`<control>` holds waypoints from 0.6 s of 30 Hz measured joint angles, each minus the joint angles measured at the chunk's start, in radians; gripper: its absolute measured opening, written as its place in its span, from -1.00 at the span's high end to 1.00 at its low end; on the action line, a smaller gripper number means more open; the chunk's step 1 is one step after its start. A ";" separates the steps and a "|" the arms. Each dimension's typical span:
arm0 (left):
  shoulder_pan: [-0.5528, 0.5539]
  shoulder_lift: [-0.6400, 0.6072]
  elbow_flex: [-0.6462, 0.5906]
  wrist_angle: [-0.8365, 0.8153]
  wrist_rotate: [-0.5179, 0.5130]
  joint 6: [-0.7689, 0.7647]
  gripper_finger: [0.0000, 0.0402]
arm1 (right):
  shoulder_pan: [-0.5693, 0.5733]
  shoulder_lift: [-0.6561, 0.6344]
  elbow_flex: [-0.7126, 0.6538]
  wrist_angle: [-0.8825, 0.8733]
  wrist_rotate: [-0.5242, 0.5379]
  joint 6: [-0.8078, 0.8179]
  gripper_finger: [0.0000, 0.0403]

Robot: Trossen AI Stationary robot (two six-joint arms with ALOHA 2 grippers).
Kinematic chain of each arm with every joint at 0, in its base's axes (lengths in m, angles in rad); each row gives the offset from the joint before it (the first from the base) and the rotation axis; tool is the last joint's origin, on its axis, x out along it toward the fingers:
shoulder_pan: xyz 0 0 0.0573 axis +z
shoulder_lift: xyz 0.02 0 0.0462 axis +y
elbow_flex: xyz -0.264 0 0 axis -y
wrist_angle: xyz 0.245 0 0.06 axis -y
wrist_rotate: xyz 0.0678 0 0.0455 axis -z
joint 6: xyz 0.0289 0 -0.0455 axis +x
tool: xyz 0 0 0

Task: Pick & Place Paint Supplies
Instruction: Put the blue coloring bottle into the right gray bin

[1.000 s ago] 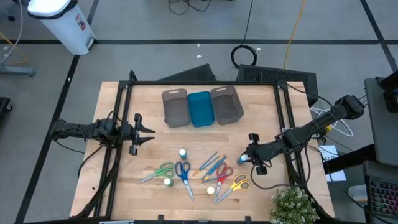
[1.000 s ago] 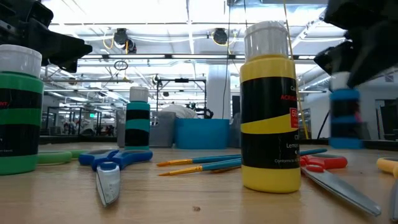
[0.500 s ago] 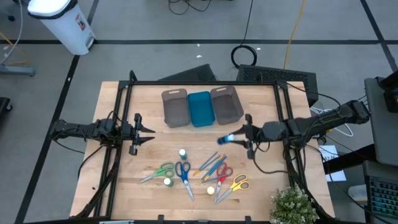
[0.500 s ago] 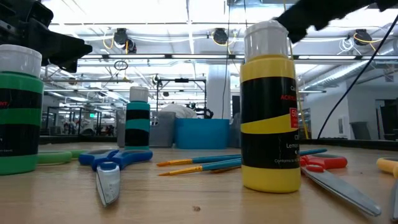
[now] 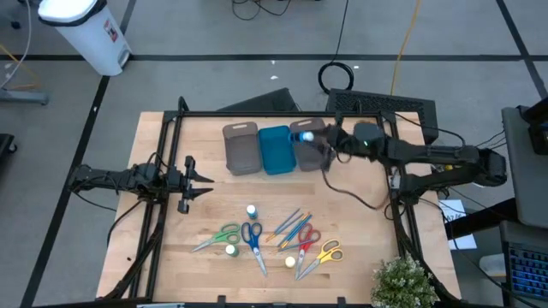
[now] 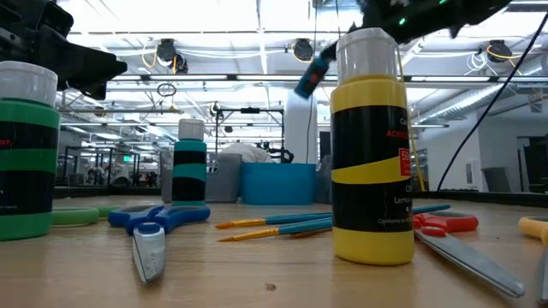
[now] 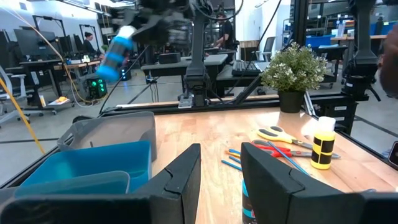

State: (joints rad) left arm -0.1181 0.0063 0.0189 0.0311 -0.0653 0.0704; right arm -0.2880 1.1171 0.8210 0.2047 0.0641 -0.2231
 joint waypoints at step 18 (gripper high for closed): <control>0.000 0.000 0.000 0.002 -0.015 0.000 0.38 | -0.373 0.271 0.171 -0.375 -0.122 0.076 0.46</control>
State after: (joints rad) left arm -0.1183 0.0063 0.0190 0.0326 -0.0799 0.0708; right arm -0.6614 1.3884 0.9920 -0.1700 -0.0579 -0.1475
